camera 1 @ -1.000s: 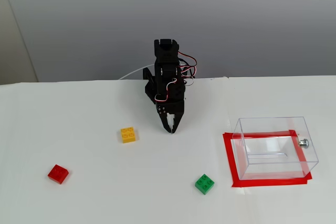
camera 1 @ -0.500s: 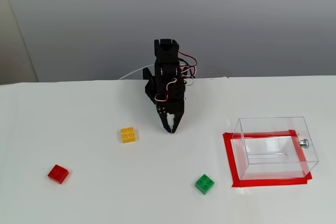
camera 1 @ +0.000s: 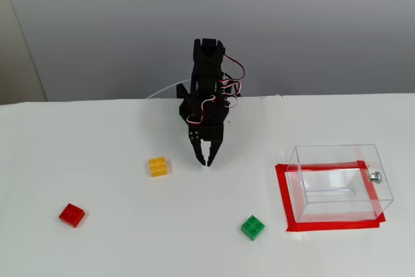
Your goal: Pick the red lego brick and place it into the transparent box
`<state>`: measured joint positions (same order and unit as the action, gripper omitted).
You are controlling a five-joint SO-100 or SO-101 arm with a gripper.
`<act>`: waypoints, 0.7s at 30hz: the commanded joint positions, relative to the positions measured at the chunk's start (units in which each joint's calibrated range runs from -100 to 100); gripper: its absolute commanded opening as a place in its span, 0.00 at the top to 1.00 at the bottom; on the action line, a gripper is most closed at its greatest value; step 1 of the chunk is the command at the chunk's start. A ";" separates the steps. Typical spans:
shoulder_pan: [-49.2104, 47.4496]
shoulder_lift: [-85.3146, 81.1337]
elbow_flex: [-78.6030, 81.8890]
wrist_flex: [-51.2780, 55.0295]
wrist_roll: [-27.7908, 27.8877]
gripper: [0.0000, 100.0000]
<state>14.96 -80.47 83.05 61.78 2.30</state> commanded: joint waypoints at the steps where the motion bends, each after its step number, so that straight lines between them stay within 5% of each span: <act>1: 0.98 7.02 -6.47 -5.39 -0.05 0.98; 21: 14.80 40.97 -41.55 -8.61 -6.11 0.98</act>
<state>27.24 -42.75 46.69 53.81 -3.57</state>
